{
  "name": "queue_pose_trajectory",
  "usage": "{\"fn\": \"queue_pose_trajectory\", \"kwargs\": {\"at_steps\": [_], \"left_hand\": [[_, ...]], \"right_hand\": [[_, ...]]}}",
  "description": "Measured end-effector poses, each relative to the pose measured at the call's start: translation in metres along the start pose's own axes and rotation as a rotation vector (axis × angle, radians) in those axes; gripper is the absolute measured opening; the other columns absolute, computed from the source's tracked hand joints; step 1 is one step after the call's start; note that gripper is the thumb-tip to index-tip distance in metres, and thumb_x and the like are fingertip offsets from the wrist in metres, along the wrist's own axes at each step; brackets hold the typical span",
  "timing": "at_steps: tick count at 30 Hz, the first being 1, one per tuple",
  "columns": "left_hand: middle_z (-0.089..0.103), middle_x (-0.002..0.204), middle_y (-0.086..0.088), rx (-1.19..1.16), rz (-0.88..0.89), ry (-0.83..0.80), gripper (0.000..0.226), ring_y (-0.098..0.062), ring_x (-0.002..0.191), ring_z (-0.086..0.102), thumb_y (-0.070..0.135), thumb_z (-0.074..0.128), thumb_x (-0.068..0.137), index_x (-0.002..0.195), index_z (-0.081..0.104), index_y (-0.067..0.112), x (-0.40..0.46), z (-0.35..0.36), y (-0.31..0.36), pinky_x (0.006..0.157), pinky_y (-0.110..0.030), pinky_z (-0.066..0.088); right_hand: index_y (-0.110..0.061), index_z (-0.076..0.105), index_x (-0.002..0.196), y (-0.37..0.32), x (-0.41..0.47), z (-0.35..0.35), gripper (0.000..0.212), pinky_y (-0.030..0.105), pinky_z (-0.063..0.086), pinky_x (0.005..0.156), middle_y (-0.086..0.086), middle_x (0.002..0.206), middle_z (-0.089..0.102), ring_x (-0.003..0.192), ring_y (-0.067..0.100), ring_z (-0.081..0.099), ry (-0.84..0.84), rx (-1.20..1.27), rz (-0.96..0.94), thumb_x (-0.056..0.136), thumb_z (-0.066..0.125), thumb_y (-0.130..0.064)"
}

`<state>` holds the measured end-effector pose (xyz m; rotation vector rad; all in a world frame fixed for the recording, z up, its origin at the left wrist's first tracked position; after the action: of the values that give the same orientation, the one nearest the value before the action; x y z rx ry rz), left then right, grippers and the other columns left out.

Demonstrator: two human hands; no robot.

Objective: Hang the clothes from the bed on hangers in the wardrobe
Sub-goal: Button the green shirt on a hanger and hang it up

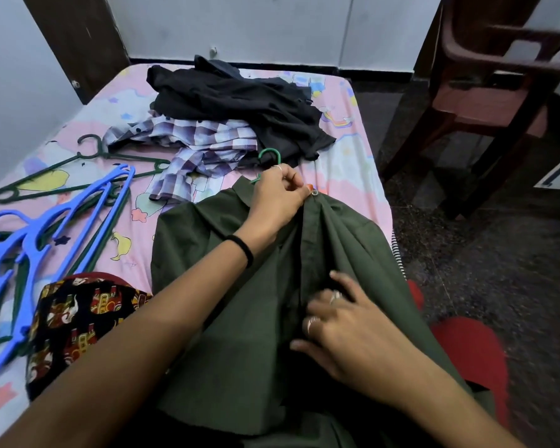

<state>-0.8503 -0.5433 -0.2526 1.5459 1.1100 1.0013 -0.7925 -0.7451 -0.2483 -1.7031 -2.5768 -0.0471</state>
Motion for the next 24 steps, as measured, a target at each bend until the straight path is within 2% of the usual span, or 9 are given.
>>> {"fn": "queue_pose_trajectory", "kwargs": {"at_steps": [3, 5, 6, 8, 10, 13, 17, 20, 24], "left_hand": [[0.058, 0.065, -0.001, 0.039, -0.031, -0.010, 0.031, -0.020, 0.066, 0.055, 0.006, 0.070, 0.081, 0.065, 0.049, 0.022, 0.001, 0.009, -0.013, 0.073, -0.038, 0.051], [0.059, 0.064, -0.001, 0.048, -0.063, -0.021, 0.031, -0.020, 0.063, 0.056, 0.007, 0.070, 0.081, 0.065, 0.050, 0.022, 0.000, 0.014, -0.023, 0.075, -0.041, 0.054], [0.059, 0.063, -0.002, 0.040, -0.079, -0.036, 0.030, -0.019, 0.060, 0.055, 0.006, 0.070, 0.082, 0.065, 0.050, 0.021, -0.002, 0.017, -0.028, 0.075, -0.043, 0.054], [0.058, 0.063, -0.003, 0.015, -0.102, -0.078, 0.028, -0.017, 0.057, 0.054, 0.005, 0.069, 0.083, 0.068, 0.051, 0.020, -0.006, 0.024, -0.034, 0.077, -0.045, 0.055], [0.057, 0.063, -0.002, 0.011, -0.121, -0.103, 0.026, -0.014, 0.055, 0.054, 0.006, 0.069, 0.084, 0.070, 0.052, 0.020, -0.011, 0.028, -0.038, 0.079, -0.045, 0.054], [0.055, 0.059, 0.002, 0.023, -0.128, -0.126, 0.025, -0.010, 0.053, 0.053, 0.006, 0.070, 0.083, 0.071, 0.054, 0.021, -0.018, 0.030, -0.041, 0.080, -0.045, 0.055], [0.058, 0.063, -0.002, 0.042, -0.117, -0.184, 0.023, -0.014, 0.059, 0.055, 0.005, 0.070, 0.083, 0.073, 0.057, 0.020, -0.027, 0.030, -0.043, 0.081, -0.044, 0.055], [0.062, 0.066, -0.003, 0.063, -0.091, -0.200, 0.023, -0.015, 0.066, 0.056, 0.006, 0.072, 0.080, 0.071, 0.060, 0.023, -0.032, 0.031, -0.046, 0.083, -0.044, 0.054], [0.066, 0.067, -0.003, 0.090, -0.087, -0.198, 0.023, -0.011, 0.064, 0.056, 0.005, 0.072, 0.079, 0.071, 0.061, 0.024, -0.042, 0.035, -0.055, 0.084, -0.042, 0.054]], "right_hand": [[-0.027, 0.048, 0.070, -0.017, -0.024, -0.014, 0.037, 0.032, 0.046, 0.076, -0.003, 0.074, 0.061, 0.075, 0.020, 0.062, -0.280, 0.204, -0.038, 0.095, 0.038, -0.053], [-0.032, 0.040, 0.080, -0.022, -0.036, -0.024, 0.030, 0.029, 0.044, 0.075, 0.001, 0.092, 0.063, 0.089, 0.021, 0.062, -0.522, 0.411, -0.040, 0.095, 0.037, -0.057], [-0.033, 0.041, 0.083, -0.021, -0.040, -0.026, 0.028, 0.028, 0.043, 0.074, 0.000, 0.094, 0.063, 0.088, 0.017, 0.062, -0.545, 0.500, -0.037, 0.095, 0.039, -0.058], [-0.025, 0.052, 0.084, -0.017, -0.038, -0.027, 0.030, 0.028, 0.046, 0.070, -0.005, 0.083, 0.063, 0.075, 0.003, 0.058, -0.421, 0.701, 0.035, 0.095, 0.047, -0.053], [-0.025, 0.057, 0.074, -0.007, -0.026, -0.026, 0.025, 0.021, 0.043, 0.061, -0.011, 0.067, 0.058, 0.064, -0.003, 0.052, -0.097, 0.902, 0.162, 0.092, 0.056, -0.043], [-0.020, 0.056, 0.073, 0.019, 0.008, 0.000, 0.021, 0.020, 0.036, 0.058, -0.010, 0.062, 0.054, 0.061, 0.003, 0.052, 0.190, 0.743, 0.477, 0.089, 0.063, -0.032], [-0.014, 0.048, 0.086, 0.036, 0.039, 0.046, 0.030, 0.036, 0.038, 0.068, 0.008, 0.095, 0.061, 0.092, 0.033, 0.059, 0.138, 0.475, 0.840, 0.090, 0.058, -0.041], [-0.008, 0.053, 0.101, 0.034, 0.045, 0.068, 0.041, 0.039, 0.045, 0.076, 0.014, 0.111, 0.061, 0.104, 0.038, 0.058, 0.038, 0.382, 0.946, 0.092, 0.053, -0.048], [-0.007, 0.054, 0.109, 0.039, 0.045, 0.083, 0.039, 0.039, 0.046, 0.079, 0.014, 0.115, 0.061, 0.107, 0.038, 0.059, 0.018, 0.298, 0.983, 0.094, 0.050, -0.043]]}}
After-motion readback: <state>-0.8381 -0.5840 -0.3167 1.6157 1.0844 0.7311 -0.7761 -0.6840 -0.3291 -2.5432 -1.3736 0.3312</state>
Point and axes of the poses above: each hand's wrist, its own x-axis towards the middle knuckle, its own z-axis out of the palm, y = z × x, the point moved 2 cm from there along x, towards the middle knuckle
